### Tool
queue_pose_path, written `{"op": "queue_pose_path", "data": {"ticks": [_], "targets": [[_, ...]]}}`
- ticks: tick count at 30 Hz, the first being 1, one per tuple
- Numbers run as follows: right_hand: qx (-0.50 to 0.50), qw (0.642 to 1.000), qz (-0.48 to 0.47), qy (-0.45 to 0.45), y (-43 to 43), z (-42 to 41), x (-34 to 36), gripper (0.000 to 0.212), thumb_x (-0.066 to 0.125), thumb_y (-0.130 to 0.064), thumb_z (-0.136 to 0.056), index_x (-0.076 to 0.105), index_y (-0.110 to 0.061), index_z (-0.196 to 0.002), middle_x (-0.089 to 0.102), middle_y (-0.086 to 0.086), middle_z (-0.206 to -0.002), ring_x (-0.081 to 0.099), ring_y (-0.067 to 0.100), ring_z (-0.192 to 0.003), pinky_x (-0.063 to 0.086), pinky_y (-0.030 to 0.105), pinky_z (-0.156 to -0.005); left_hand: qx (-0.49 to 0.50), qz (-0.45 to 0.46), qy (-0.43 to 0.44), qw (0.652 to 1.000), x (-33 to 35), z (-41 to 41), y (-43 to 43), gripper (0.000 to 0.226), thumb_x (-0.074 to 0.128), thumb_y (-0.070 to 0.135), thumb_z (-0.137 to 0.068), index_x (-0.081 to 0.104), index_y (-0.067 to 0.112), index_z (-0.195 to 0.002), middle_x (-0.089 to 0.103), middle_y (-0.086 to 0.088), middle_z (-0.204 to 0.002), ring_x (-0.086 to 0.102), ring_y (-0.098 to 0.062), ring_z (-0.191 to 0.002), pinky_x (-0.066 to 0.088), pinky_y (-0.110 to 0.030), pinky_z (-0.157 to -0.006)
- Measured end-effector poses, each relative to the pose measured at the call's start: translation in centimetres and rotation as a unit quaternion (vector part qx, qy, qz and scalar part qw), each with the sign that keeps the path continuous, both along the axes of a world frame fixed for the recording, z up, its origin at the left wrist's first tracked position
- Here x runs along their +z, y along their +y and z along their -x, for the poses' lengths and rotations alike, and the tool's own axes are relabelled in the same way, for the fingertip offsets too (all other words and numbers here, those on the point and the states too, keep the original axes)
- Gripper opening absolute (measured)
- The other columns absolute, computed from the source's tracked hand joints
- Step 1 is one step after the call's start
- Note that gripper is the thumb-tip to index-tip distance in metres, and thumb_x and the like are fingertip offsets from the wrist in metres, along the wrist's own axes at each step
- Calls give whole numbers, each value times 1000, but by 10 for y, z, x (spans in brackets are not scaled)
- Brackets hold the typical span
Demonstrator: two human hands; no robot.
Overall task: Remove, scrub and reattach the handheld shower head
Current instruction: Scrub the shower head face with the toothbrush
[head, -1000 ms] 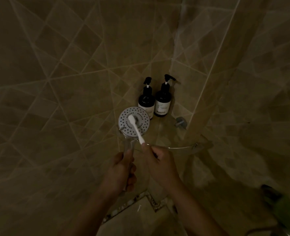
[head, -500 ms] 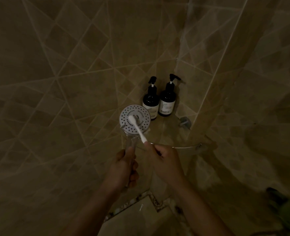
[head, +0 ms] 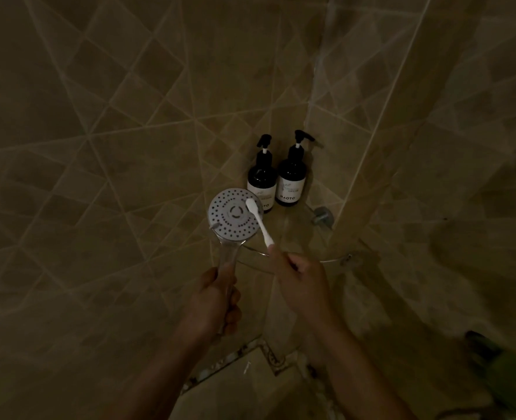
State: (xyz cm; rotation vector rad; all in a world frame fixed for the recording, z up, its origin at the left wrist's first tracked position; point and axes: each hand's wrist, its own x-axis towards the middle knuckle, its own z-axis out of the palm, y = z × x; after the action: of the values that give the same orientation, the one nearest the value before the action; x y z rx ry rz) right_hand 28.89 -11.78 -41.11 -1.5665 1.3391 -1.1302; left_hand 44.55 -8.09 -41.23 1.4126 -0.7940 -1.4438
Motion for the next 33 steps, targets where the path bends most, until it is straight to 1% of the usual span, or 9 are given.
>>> {"op": "queue_pose_path", "data": {"ticks": [3,6,9,12,15,18,22,25,33], "targets": [[47,999,1,24,0,0,2,54,60,-39,-98,52,-32,-44,39,-12,-40,35,2,-40,27,18,-42,8,2,8,1000,-1,0,-1,41,47,50,-96,50,11,-87,47,1,-56,37,-13,-39,30,-23,-38],[-4,1000,-4,12,-2,2,0,55,61,-42,-96,51,-28,-44,38,-11,-40,35,3,-41,27,16,-42,-3,10,3,1000,1,-1,-1,40,47,50,-96,50,11,-89,47,0,-58,38,-12,-40,31,-23,-37],[42,999,-19,24,-4,4,1,54,60,-44,-96,52,-29,-44,39,-11,-40,36,2,-41,29,17,-42,6,7,8,1000,1,-2,0,39,45,49,-98,52,11,-89,47,-1,-59,39,-12,-40,32,-22,-37],[10,999,-19,23,-5,5,-2,54,60,-46,-95,50,-23,-47,39,-9,-41,36,3,-42,29,17,-42,-1,8,7,1000,4,-4,0,40,44,49,-98,50,11,-88,46,-1,-60,39,-11,-40,31,-22,-37],[55,998,-27,24,-2,5,-4,51,61,-46,-94,55,-17,-52,40,-10,-44,37,3,-43,29,18,-43,-4,14,11,1000,7,-5,0,44,47,56,-94,50,13,-85,47,0,-59,39,-12,-40,32,-22,-38],[44,999,-9,12,2,6,-6,53,61,-42,-95,49,-20,-48,40,-7,-45,39,6,-45,30,21,-45,-11,26,2,1000,10,-6,-1,45,48,57,-92,52,12,-88,48,1,-59,41,-12,-41,33,-23,-38],[47,999,7,9,6,4,-7,55,61,-42,-95,51,-5,-56,41,2,-48,40,11,-47,32,29,-47,-3,29,16,999,14,-5,-3,43,43,52,-97,52,11,-86,49,-1,-58,41,-12,-39,34,-23,-37],[10,1000,25,9,6,5,-8,53,62,-36,-96,47,-13,-50,42,-3,-45,41,8,-46,34,27,-48,-12,29,24,999,17,-4,-4,41,40,48,-100,51,10,-87,49,-1,-58,40,-12,-39,33,-22,-37],[11,999,22,24,2,12,-10,50,62,-37,-96,55,-15,-52,41,-10,-40,38,2,-41,29,17,-43,-20,16,55,998,16,-5,0,40,38,44,-102,48,8,-88,47,-2,-57,37,-13,-40,31,-22,-37]]}}
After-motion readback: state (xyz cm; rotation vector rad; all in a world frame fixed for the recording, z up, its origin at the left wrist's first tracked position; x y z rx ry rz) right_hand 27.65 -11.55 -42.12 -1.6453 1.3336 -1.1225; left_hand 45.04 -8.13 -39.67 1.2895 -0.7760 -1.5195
